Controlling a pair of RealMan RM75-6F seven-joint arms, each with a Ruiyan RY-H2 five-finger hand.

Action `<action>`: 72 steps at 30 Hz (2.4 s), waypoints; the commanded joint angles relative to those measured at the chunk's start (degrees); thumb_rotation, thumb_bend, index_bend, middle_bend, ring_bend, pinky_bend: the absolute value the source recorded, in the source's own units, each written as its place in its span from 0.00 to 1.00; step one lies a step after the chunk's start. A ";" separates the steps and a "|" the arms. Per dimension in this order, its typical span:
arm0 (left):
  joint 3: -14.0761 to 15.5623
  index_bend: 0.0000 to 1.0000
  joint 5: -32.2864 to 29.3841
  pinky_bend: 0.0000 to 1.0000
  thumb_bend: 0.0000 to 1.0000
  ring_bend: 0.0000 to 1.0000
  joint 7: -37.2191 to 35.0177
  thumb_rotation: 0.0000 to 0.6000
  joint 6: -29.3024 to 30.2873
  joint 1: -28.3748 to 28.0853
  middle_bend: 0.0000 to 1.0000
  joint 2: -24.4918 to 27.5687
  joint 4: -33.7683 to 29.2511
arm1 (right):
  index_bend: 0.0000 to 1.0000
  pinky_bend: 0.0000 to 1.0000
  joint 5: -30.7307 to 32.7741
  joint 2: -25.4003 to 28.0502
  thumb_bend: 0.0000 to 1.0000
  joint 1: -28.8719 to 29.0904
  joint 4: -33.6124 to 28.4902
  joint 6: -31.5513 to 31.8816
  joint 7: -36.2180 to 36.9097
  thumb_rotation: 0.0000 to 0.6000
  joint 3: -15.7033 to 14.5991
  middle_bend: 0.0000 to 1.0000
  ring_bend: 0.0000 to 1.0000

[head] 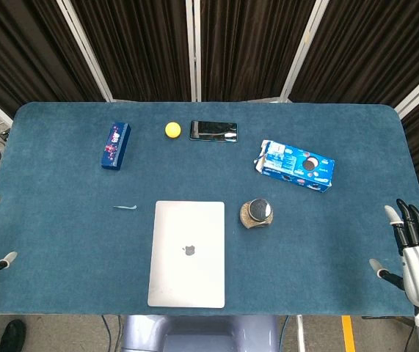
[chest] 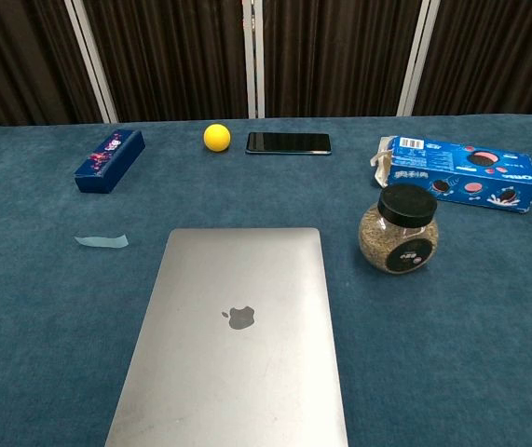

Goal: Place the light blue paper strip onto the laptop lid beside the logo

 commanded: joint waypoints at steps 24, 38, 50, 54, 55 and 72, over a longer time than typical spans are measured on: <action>-6.13 0.13 -10.37 0.00 0.04 0.00 -0.62 1.00 -25.50 -17.22 0.00 -12.30 15.20 | 0.06 0.00 3.06 -1.15 0.00 1.52 0.26 -3.04 -1.95 1.00 0.90 0.00 0.00; -8.13 0.41 -13.77 0.00 0.24 0.00 3.40 1.00 -38.38 -30.45 0.00 -26.37 31.02 | 0.07 0.00 6.45 -2.22 0.00 2.44 2.28 -4.36 -3.25 1.00 2.13 0.00 0.00; -5.84 0.48 -13.22 0.00 0.31 0.00 3.47 1.00 -41.03 -33.12 0.00 -31.09 35.80 | 0.07 0.00 8.45 -2.33 0.00 2.77 3.20 -5.29 -2.82 1.00 2.50 0.00 0.00; -5.55 0.48 -13.05 0.00 0.34 0.00 3.08 1.00 -41.56 -33.81 0.00 -32.71 37.87 | 0.07 0.00 8.83 -2.34 0.00 2.88 3.34 -5.55 -2.63 1.00 2.55 0.00 0.00; -5.51 0.48 -13.11 0.00 0.35 0.00 2.89 1.00 -41.76 -34.03 0.00 -33.27 38.60 | 0.07 0.00 8.98 -2.34 0.00 2.94 3.45 -5.71 -2.57 1.00 2.56 0.00 0.00; -4.99 0.55 -14.13 0.00 0.44 0.00 3.43 1.00 -42.15 -35.61 0.00 -37.29 42.38 | 0.07 0.00 9.59 -2.07 0.00 3.16 4.04 -5.73 -1.59 1.00 2.69 0.00 0.00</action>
